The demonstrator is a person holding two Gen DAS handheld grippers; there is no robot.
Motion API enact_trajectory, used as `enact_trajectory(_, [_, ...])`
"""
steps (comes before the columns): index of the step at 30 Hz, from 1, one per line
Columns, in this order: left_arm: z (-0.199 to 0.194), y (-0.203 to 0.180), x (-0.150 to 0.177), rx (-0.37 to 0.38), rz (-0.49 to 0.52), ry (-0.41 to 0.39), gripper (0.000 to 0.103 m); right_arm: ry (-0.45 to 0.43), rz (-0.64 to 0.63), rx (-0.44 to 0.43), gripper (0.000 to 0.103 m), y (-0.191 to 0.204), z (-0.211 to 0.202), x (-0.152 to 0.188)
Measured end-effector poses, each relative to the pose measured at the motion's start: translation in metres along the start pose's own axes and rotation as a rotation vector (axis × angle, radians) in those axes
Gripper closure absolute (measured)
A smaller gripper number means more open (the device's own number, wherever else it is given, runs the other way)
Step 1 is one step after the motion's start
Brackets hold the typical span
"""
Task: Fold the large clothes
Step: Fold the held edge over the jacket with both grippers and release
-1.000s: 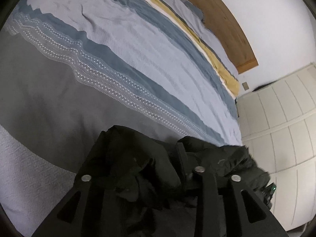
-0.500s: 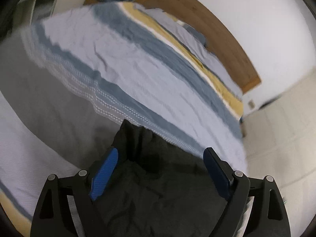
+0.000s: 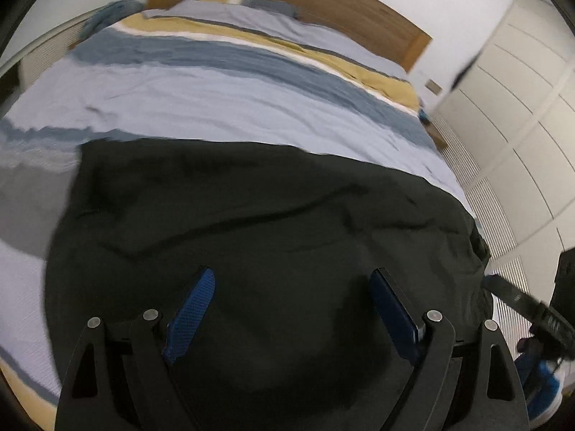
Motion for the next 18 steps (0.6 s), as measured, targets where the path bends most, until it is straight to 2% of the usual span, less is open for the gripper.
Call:
enact_trajectory(3, [0.023,-0.014,-0.007,-0.021,0.046,0.019,0.015,0.038,-0.074,0.042,0.038,0.018,0.037,0.0])
enact_trajectory(5, [0.046,-0.018,-0.015,-0.043,0.07,0.049,0.011,0.049,-0.1,0.083,0.037,0.019,0.062,-0.006])
enact_trajectory(11, [0.104,-0.01,-0.062,-0.083,0.043,0.094,0.008,0.071,-0.047,0.125,0.037,-0.009,0.117,-0.049])
enact_trajectory(14, [0.128,-0.004,-0.077,-0.103,0.028,0.108,0.005,0.095,-0.024,0.123,0.037,-0.027,0.141,-0.067])
enact_trajectory(18, [0.133,0.006,-0.074,-0.087,0.016,0.124,0.004,0.115,0.006,0.087,0.037,-0.045,0.153,-0.071])
Point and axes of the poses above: each gripper's, at about its wrist camera, not at the fingertips, and z roughly the way its jaws point, y to its left, x to its underside, the point moved 4 cm from there along z, roughly the way its jaws point, and after that the axes turned 3 degrees about y, right-handed, at the moved point
